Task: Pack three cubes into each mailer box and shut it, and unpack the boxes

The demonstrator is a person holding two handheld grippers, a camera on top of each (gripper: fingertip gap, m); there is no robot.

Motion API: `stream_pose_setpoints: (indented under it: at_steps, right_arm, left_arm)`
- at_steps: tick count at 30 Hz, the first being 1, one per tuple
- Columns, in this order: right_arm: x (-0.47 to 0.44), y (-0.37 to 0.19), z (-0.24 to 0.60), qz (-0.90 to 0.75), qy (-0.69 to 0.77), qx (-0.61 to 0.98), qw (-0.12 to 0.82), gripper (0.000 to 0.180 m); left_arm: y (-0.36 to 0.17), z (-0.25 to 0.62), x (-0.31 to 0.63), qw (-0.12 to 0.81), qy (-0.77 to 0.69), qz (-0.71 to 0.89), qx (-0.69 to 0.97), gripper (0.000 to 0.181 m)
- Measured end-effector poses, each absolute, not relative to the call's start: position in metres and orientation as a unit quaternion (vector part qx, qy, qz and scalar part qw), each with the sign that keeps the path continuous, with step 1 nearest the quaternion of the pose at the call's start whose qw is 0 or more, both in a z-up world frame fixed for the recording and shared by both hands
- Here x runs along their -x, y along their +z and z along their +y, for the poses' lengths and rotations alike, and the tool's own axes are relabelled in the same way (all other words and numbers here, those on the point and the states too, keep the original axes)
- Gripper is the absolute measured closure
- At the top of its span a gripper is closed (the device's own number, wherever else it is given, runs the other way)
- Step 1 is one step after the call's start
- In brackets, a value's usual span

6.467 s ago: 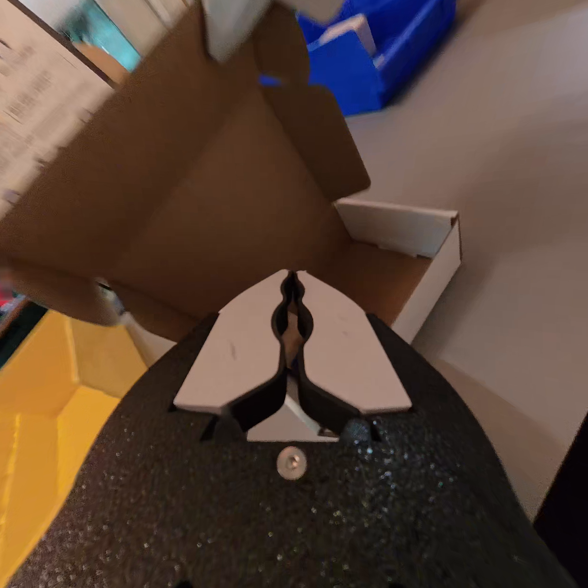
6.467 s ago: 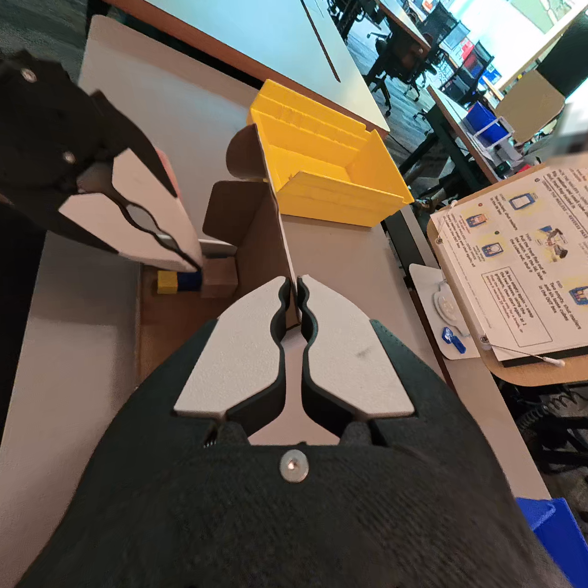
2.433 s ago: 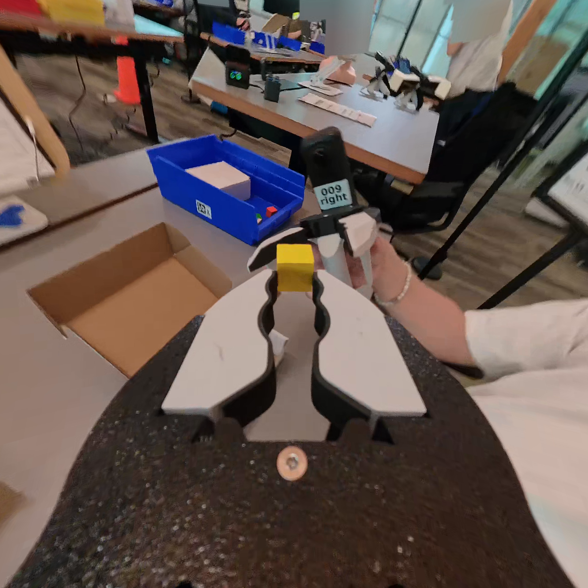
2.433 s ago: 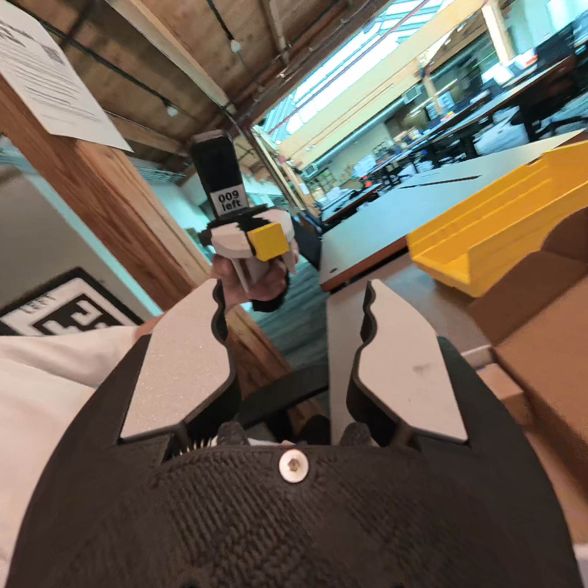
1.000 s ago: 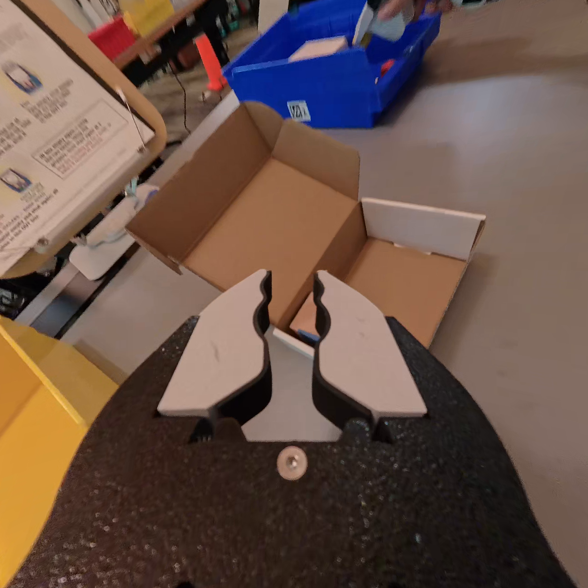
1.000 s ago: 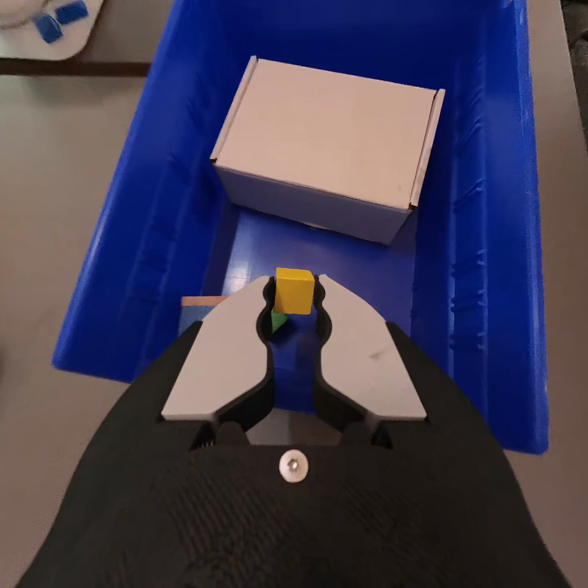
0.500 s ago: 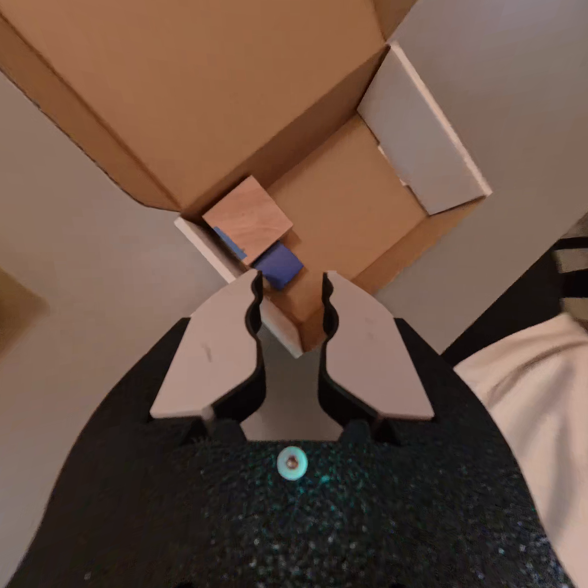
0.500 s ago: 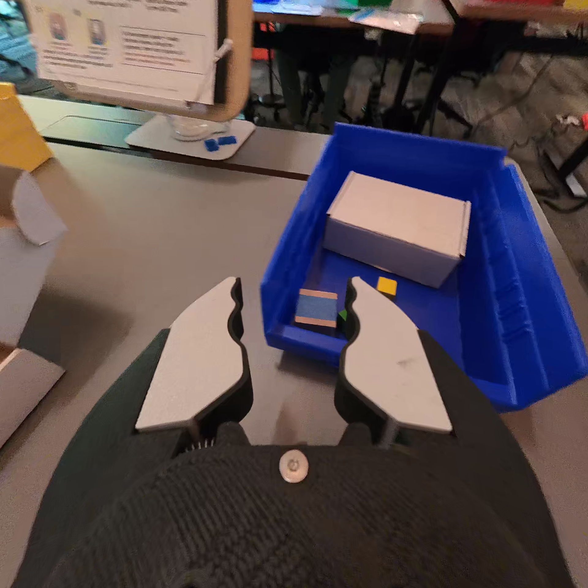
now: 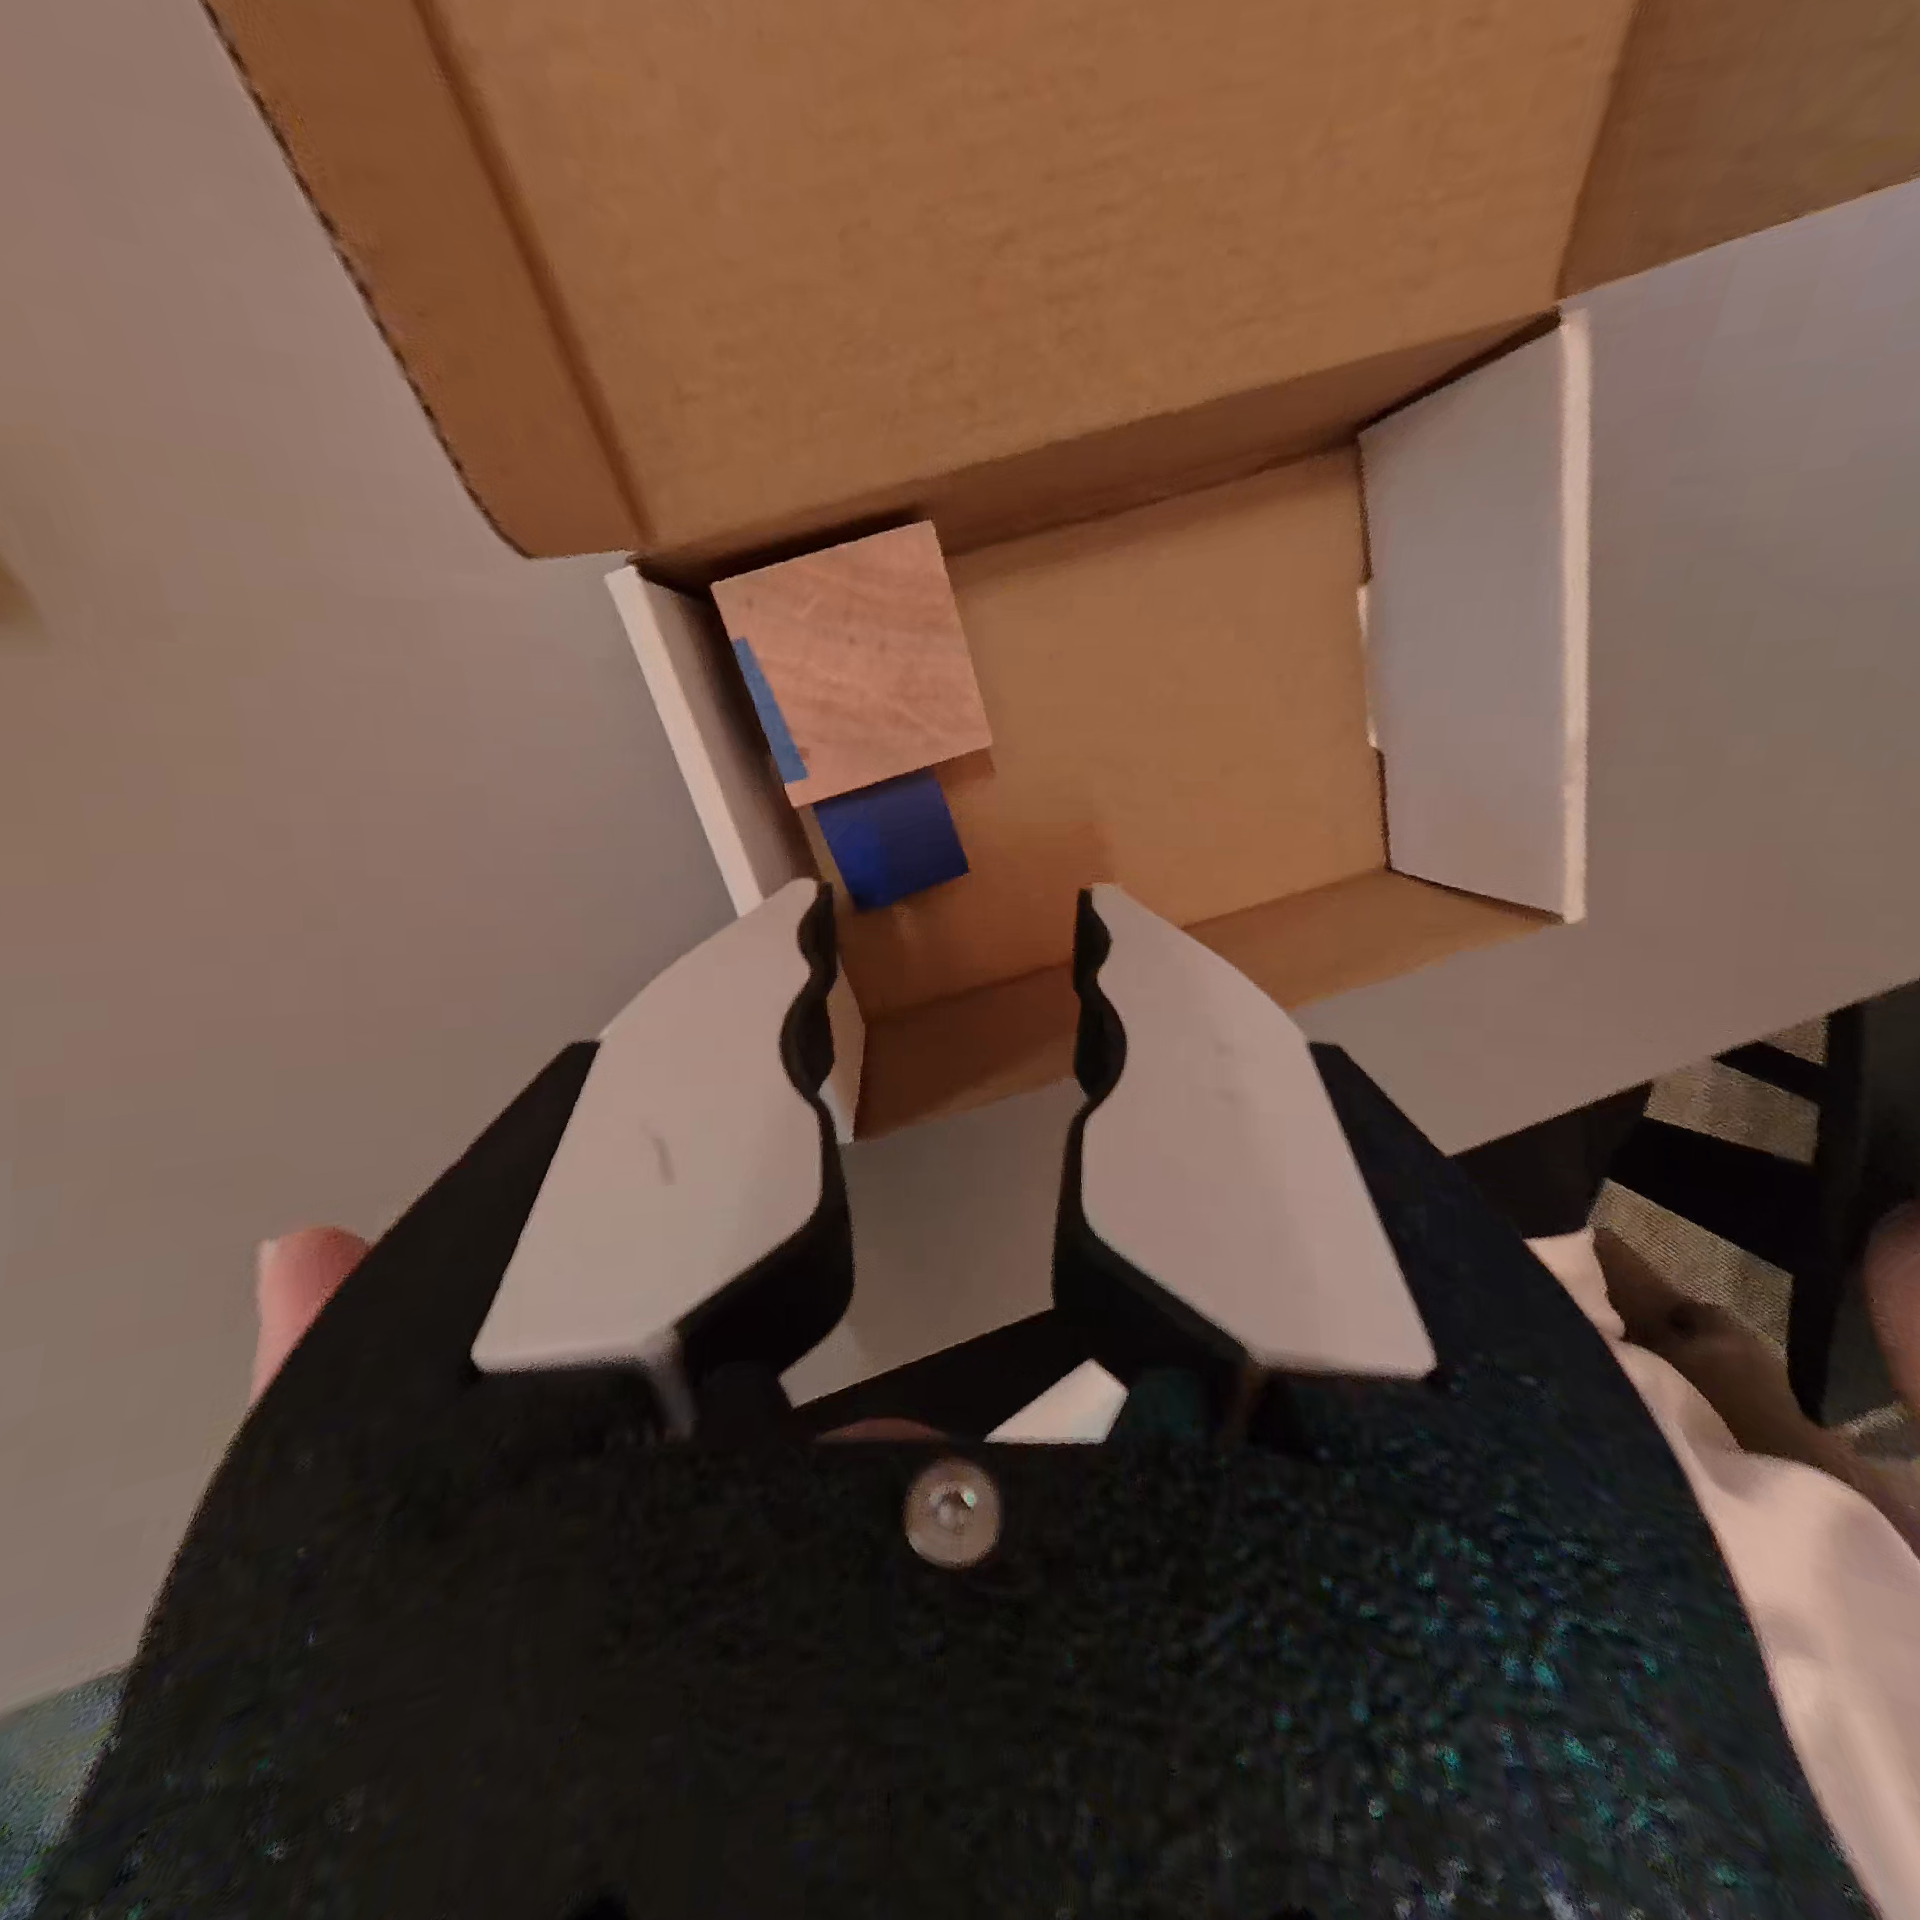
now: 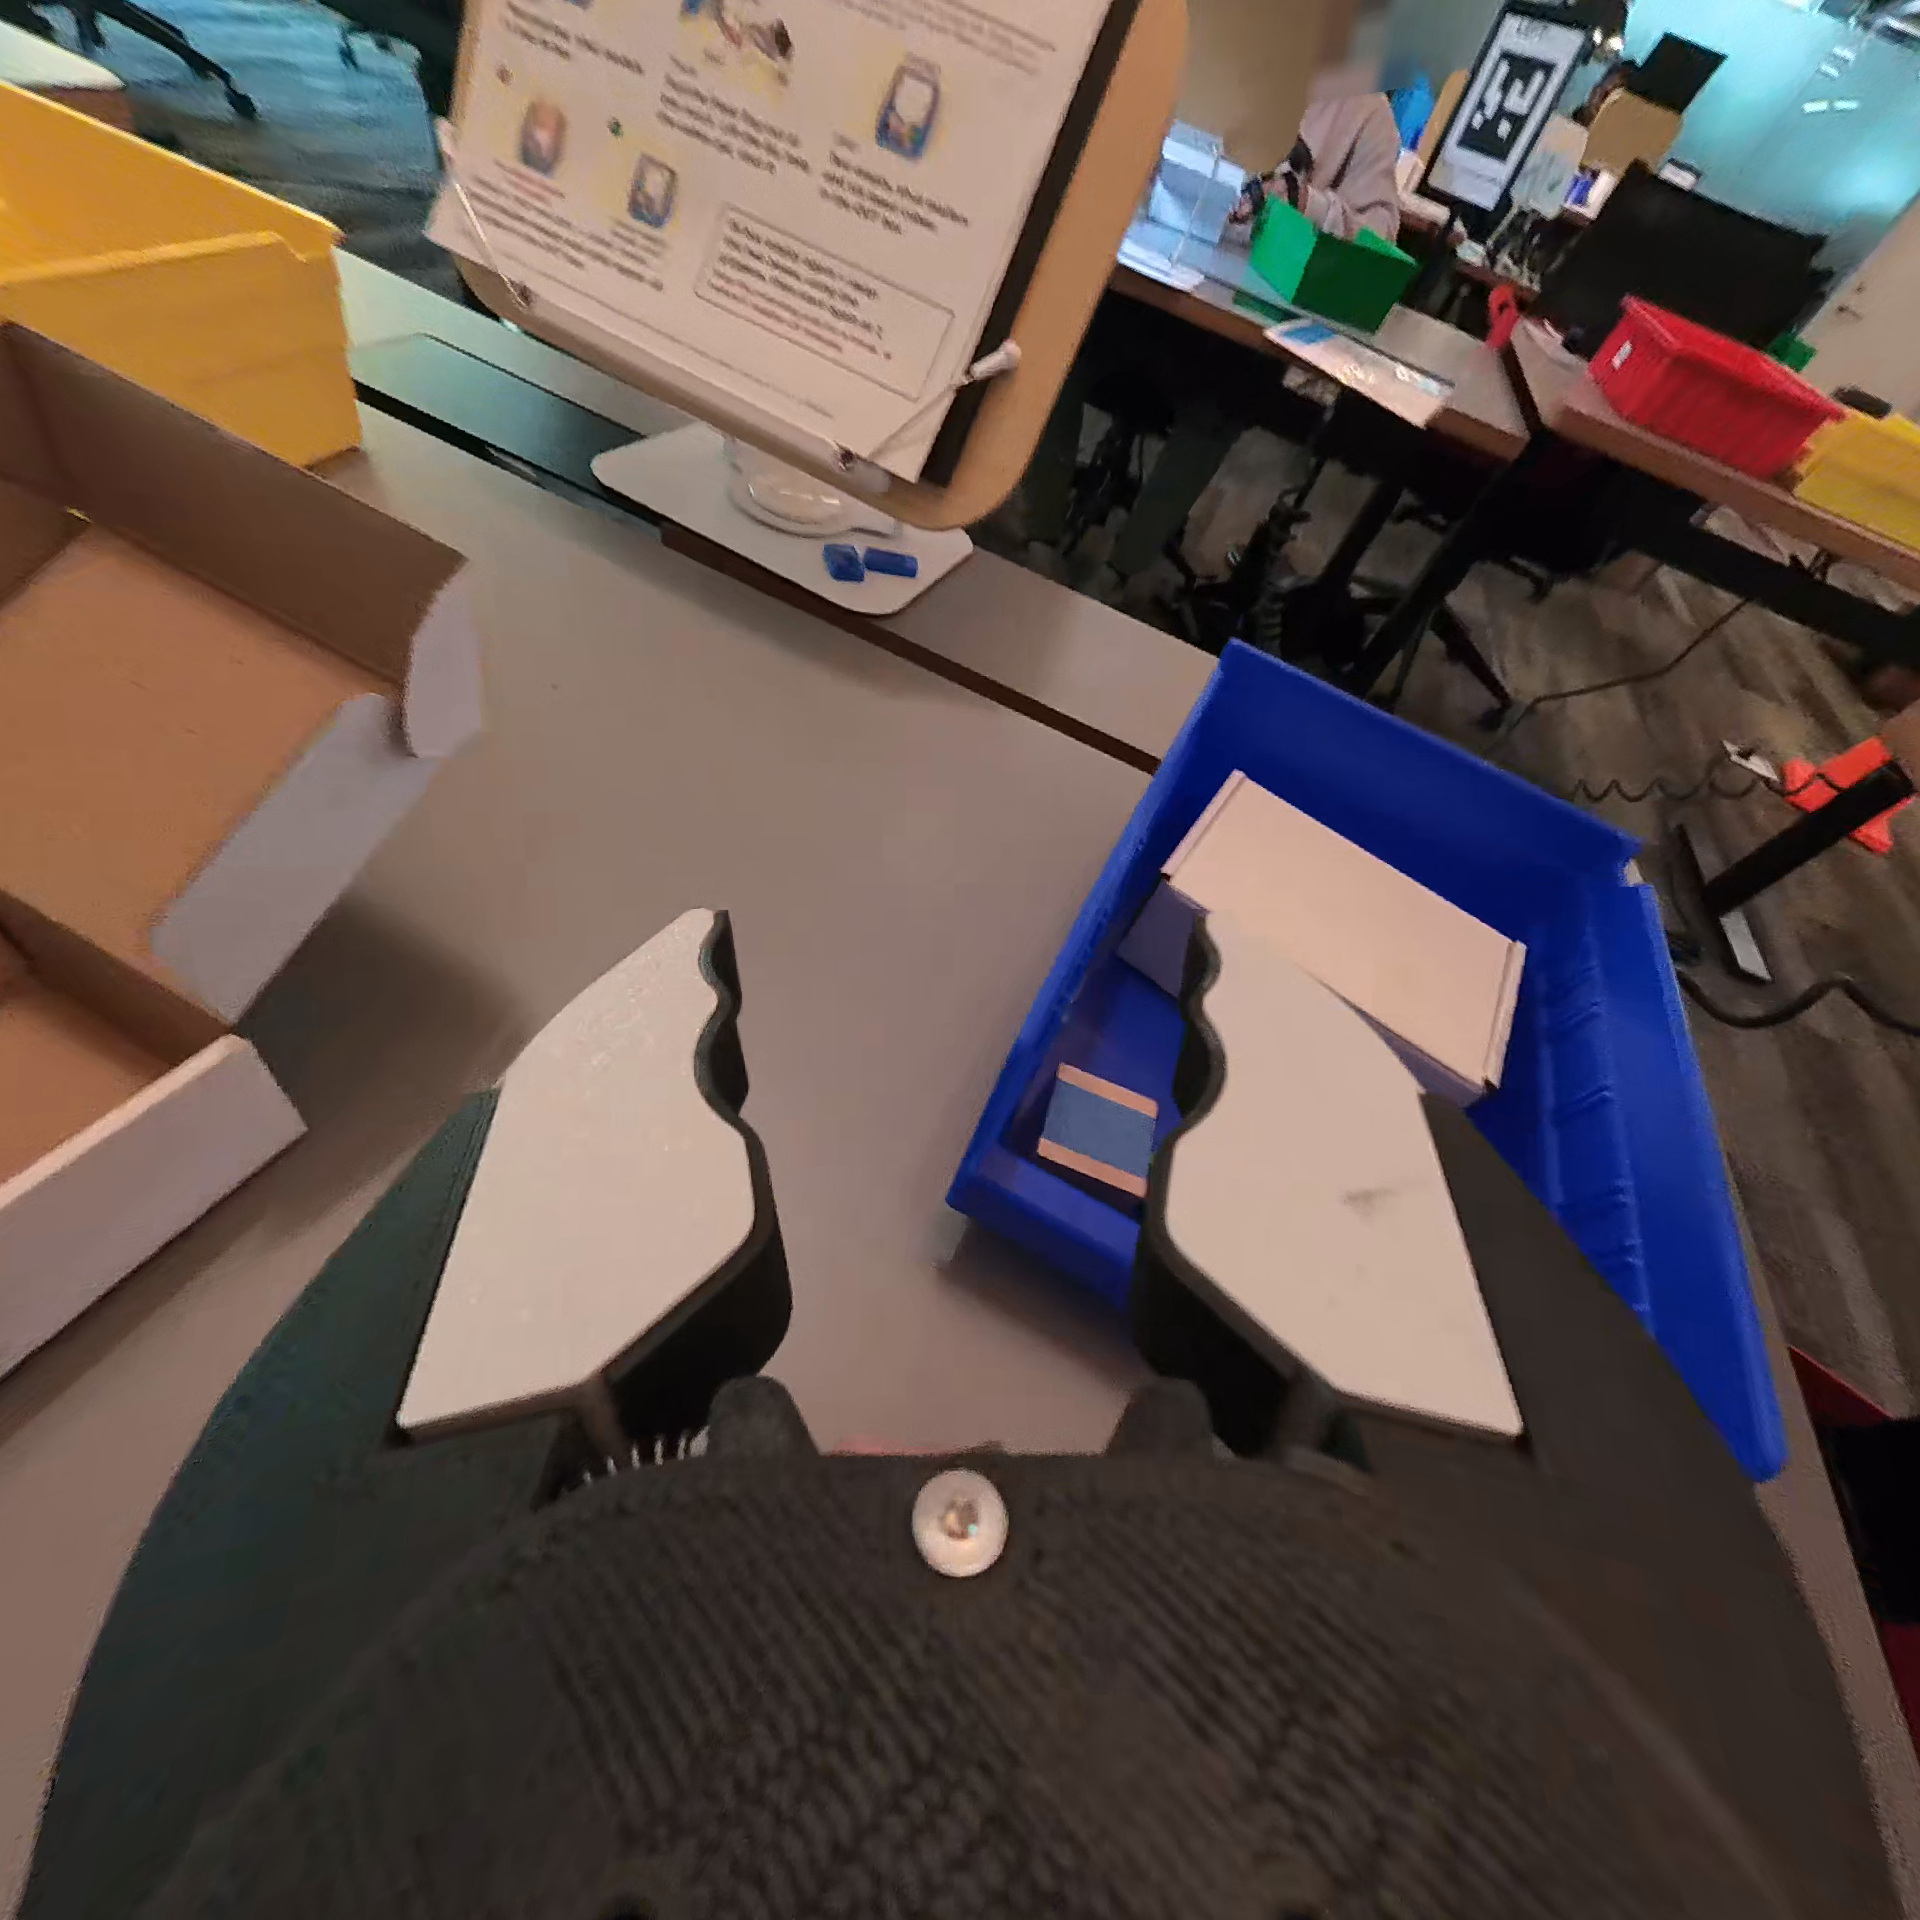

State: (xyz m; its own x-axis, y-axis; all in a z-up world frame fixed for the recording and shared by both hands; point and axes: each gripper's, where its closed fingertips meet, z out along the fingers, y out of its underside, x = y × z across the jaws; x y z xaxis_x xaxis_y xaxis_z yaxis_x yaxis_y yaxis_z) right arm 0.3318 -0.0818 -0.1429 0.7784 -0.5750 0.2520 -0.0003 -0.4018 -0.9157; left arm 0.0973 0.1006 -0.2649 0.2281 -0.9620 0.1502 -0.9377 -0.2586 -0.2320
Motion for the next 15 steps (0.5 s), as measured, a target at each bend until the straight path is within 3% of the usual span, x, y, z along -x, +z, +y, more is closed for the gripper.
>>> stream_pose_setpoints:
  at_steps: [1,5,15]
  right_arm:
    - [-0.329,-0.14,-0.08,0.178,-0.275,0.787,0.522,0.098]
    - [-0.322,-0.136,-0.078,0.161,-0.281,0.789,0.521,0.095]
    - [-0.316,-0.132,-0.074,0.139,-0.289,0.791,0.522,0.096]
  left_arm:
    - [-0.266,0.1,-0.098,0.049,-0.117,0.606,0.785,0.137]
    - [-0.273,0.095,-0.095,0.057,-0.055,0.63,0.773,0.129]
    - [-0.29,0.098,-0.093,0.053,-0.014,0.597,0.801,0.137]
